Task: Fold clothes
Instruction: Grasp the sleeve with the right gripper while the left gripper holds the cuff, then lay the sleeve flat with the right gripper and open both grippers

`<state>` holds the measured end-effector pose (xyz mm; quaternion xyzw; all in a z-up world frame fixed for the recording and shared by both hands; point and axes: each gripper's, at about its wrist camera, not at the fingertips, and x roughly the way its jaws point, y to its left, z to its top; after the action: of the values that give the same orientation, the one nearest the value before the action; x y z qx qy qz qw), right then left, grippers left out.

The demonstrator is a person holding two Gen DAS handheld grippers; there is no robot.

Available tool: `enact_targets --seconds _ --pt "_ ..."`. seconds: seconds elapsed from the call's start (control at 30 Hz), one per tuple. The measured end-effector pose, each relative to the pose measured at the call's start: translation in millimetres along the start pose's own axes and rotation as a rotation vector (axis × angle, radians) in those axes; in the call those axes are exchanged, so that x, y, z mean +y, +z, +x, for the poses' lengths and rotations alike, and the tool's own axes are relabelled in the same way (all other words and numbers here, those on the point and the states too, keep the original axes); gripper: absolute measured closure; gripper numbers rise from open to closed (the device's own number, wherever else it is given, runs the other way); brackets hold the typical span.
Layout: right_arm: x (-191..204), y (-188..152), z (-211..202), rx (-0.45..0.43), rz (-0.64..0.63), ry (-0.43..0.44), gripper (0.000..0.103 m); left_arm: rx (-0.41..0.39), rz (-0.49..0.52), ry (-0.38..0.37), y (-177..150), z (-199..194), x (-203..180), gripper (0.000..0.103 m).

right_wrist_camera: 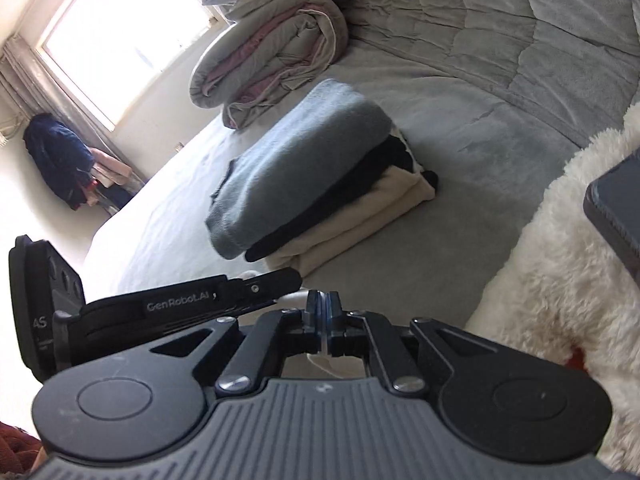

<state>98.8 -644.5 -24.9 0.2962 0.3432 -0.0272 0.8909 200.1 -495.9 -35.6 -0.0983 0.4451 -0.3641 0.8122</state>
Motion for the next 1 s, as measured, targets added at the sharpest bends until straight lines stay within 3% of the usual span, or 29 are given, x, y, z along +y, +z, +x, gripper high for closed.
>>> enact_targets --seconds 0.17,0.27,0.47,0.5,0.57,0.6,0.63,0.7,0.9,0.97,1.0 --pt "-13 15 33 0.043 -0.073 -0.118 0.1 -0.025 0.021 -0.025 -6 2 7 0.063" --pt "-17 22 51 0.058 -0.116 -0.176 0.1 -0.039 0.079 -0.01 -11 -11 14 0.059" --pt "-19 29 68 -0.002 -0.177 -0.286 0.097 -0.07 0.25 0.049 -25 -37 29 0.046" --pt "-19 30 66 -0.021 -0.185 -0.317 0.089 -0.075 0.288 0.064 -28 -41 32 0.045" --pt "-20 33 59 -0.042 -0.176 -0.323 0.088 -0.084 0.346 0.094 -34 -45 38 0.042" --pt "-21 34 54 -0.052 -0.161 -0.302 0.083 -0.089 0.37 0.109 -37 -45 41 0.041" --pt "-21 33 49 -0.06 -0.151 -0.283 0.063 -0.094 0.389 0.128 -41 -43 44 0.04" --pt "-19 29 41 -0.069 -0.145 -0.259 0.047 -0.103 0.428 0.166 -49 -39 50 0.04" --pt "-14 9 54 -0.008 -0.179 -0.265 0.048 -0.114 0.494 0.22 -70 -17 54 0.044" --pt "-15 0 66 0.021 -0.194 -0.289 0.057 -0.138 0.525 0.241 -75 -13 51 0.043" --pt "-15 -4 71 0.031 -0.201 -0.3 0.067 -0.146 0.535 0.251 -76 -12 50 0.043"
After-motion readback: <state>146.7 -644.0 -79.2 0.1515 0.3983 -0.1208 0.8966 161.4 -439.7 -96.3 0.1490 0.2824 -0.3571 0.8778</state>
